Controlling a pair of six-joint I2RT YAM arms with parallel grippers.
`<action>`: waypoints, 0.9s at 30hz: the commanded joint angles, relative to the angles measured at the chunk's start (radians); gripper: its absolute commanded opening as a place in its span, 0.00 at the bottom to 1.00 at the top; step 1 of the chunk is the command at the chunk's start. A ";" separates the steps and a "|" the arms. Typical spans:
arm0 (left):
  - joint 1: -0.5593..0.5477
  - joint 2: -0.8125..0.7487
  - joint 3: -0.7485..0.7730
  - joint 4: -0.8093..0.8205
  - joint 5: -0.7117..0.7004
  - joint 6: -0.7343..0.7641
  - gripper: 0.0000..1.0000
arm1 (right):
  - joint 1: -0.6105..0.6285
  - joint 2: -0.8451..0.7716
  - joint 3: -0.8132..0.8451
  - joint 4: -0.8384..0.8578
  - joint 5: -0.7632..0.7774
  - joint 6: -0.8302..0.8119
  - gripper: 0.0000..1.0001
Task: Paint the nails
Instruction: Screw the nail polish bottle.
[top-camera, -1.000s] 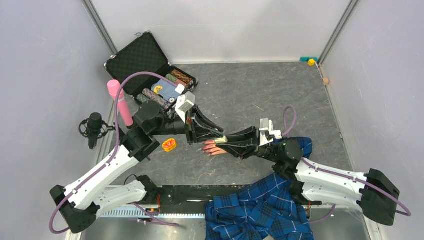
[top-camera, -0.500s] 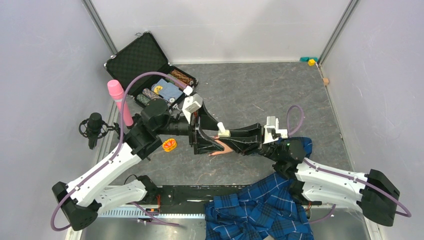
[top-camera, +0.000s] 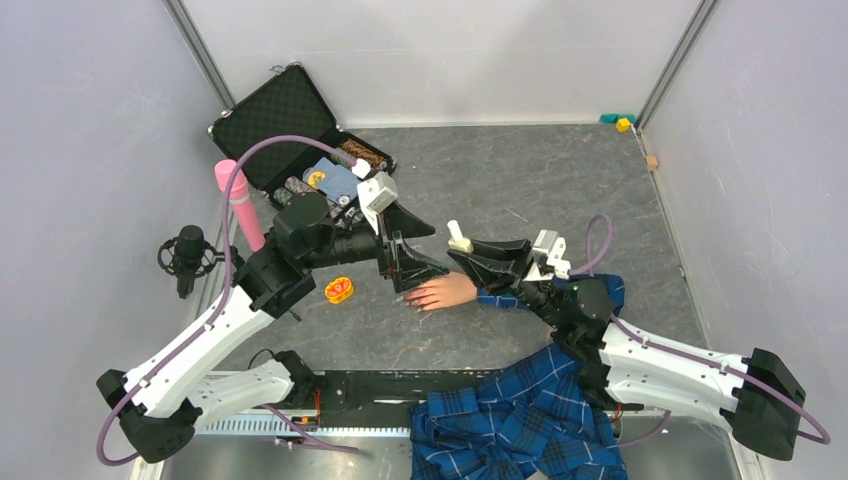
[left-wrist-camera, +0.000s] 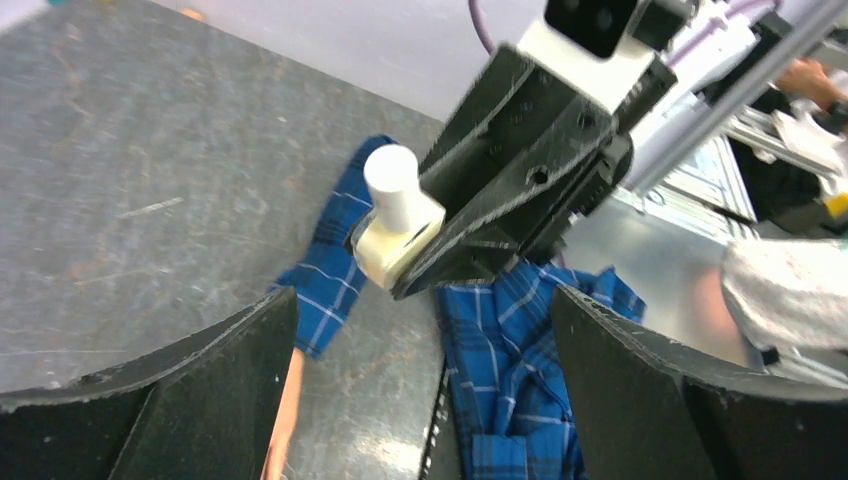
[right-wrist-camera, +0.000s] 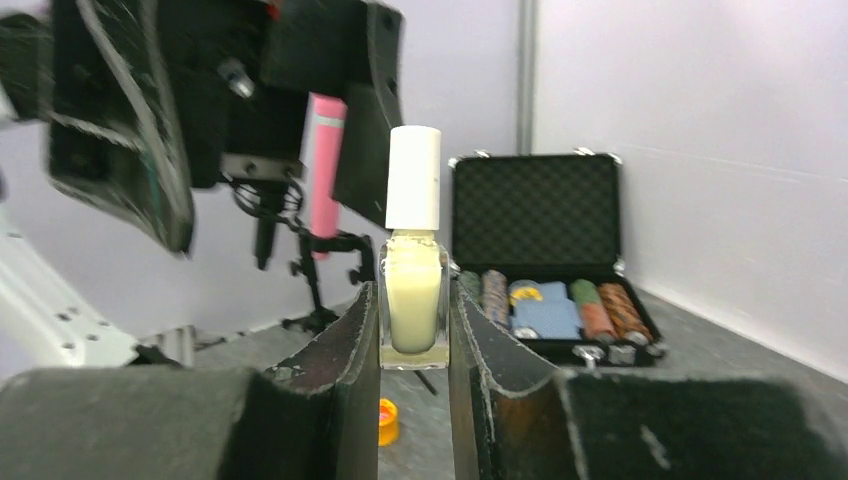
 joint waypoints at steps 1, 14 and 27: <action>-0.001 -0.017 0.082 0.012 -0.205 0.036 1.00 | -0.002 0.012 0.014 -0.037 0.160 -0.123 0.00; 0.011 0.104 0.053 0.028 -0.440 -0.185 0.99 | 0.020 0.185 0.055 -0.062 0.356 -0.193 0.00; 0.041 0.138 0.018 0.003 -0.478 -0.193 0.77 | 0.077 0.263 0.117 -0.084 0.394 -0.224 0.00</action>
